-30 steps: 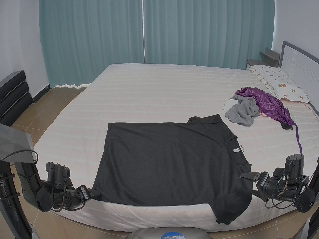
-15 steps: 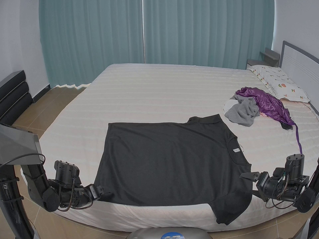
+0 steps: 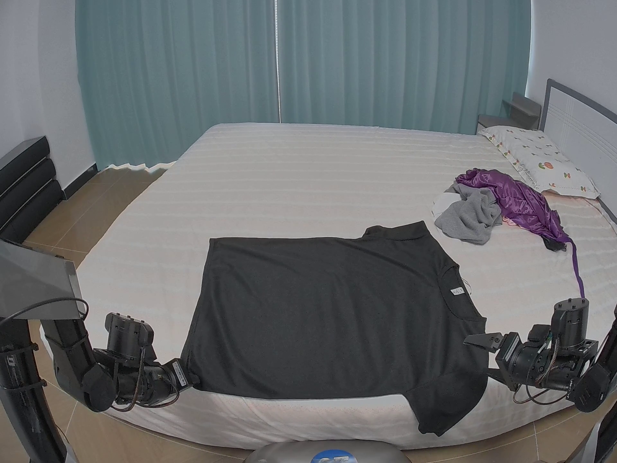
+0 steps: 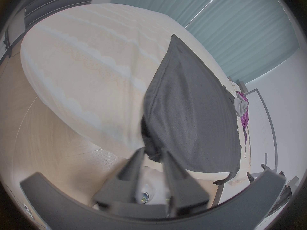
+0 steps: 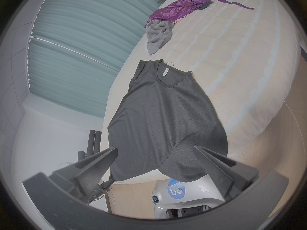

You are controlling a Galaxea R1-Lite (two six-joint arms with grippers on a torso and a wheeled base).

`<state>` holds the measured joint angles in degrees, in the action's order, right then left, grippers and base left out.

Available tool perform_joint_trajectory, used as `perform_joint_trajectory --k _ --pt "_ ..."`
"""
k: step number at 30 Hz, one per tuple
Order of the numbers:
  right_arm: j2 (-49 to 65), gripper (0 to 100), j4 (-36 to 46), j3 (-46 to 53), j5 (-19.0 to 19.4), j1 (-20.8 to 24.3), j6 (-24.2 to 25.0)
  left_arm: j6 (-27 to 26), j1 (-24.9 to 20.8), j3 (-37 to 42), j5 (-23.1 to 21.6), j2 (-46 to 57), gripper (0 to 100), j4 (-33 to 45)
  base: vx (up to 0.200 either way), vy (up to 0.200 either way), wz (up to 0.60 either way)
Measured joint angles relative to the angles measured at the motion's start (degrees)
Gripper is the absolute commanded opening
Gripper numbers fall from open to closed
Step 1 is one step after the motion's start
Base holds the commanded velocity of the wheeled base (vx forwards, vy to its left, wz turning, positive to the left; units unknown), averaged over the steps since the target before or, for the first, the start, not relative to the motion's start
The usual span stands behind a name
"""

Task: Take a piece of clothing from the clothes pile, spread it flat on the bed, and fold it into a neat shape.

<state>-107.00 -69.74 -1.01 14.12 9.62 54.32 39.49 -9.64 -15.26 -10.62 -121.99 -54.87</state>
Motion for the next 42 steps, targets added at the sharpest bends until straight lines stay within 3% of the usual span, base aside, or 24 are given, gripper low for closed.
perform_joint_trajectory --k 17,26,35,40,41,42 --pt "-1.35 100 0.02 0.00 -0.62 -1.02 -1.34 0.30 3.08 1.55 -0.29 1.32 0 -0.48 0.000 0.000 0.00" --pt "-5.49 100 -0.02 0.00 -1.97 -5.83 -8.31 1.40 5.40 1.66 -2.38 2.50 0 -0.48 0.000 0.000 0.00" --pt "-9.62 100 -0.65 0.00 -2.18 -7.95 -10.18 2.30 5.62 1.32 -3.25 2.72 0 -0.48 0.000 0.000 0.00" --pt "-12.85 100 -5.45 0.00 -2.16 -8.05 -10.23 2.33 5.62 1.29 -3.28 2.76 0 -0.48 0.000 0.000 0.00" --pt "-13.81 0 -6.84 0.00 -2.18 -8.05 -10.25 2.33 5.62 1.29 -3.28 2.76 0 -0.48 0.000 0.000 0.00" --pt "-14.67 0 -8.12 0.00 -2.19 -8.05 -10.26 2.33 5.62 1.29 -3.28 2.76 0 -0.48 0.000 0.000 0.00"
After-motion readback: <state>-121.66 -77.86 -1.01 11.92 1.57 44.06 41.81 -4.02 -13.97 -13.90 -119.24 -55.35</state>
